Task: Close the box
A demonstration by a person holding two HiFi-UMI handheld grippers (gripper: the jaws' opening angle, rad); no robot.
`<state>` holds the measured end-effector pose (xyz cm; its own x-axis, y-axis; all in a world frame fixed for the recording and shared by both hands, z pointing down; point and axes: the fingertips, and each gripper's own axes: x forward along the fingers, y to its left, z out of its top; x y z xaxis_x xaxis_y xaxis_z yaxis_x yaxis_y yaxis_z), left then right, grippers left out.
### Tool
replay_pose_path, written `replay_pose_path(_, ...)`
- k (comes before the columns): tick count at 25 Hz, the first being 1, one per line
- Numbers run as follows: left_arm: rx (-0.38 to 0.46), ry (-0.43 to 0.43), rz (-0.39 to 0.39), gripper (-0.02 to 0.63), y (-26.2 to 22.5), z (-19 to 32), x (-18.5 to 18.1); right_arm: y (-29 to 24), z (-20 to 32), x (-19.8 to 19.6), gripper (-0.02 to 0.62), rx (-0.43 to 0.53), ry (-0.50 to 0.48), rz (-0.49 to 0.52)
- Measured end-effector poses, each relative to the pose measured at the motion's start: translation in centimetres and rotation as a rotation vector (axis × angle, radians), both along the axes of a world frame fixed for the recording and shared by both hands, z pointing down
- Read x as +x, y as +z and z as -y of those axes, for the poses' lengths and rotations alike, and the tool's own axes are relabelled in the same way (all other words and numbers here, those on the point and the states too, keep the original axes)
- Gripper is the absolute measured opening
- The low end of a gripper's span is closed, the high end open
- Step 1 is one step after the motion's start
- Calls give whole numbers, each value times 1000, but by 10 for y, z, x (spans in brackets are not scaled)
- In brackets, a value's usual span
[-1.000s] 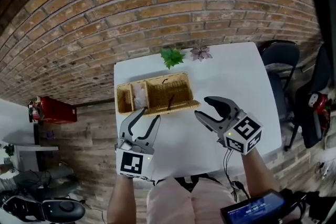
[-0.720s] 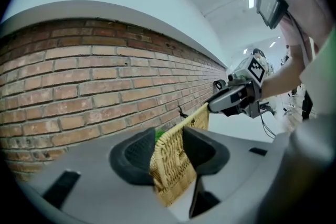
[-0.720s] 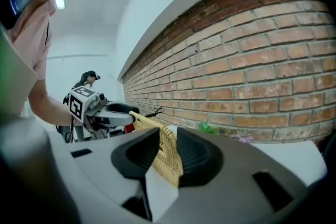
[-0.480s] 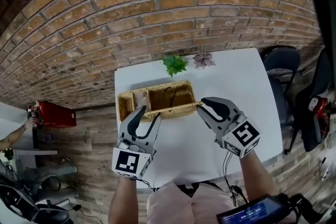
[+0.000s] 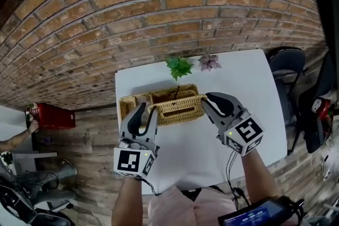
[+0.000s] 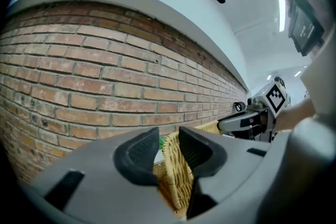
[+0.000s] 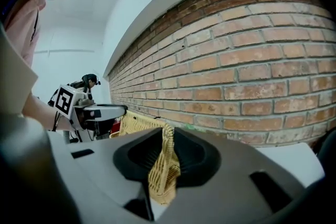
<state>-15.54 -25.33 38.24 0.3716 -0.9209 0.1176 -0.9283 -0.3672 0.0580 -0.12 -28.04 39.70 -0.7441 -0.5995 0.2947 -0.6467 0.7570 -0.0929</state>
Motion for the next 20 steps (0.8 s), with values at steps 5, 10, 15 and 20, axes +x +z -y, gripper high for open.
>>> replay_pose_path(5, -5, 2, 4, 109, 8, 11, 1, 7, 11, -1, 74, -25, 19, 7)
replay_pose_path(10, -21, -45, 8, 107, 18, 20, -8, 14, 22, -3, 77, -42, 27, 7)
replay_pose_path(15, -22, -70, -1, 104, 24, 28, -14, 22, 31, -5, 80, -63, 37, 2)
replay_pose_path(20, -42, -78, 25, 97, 37, 38, -16, 35, 42, -5, 81, -96, 54, -4)
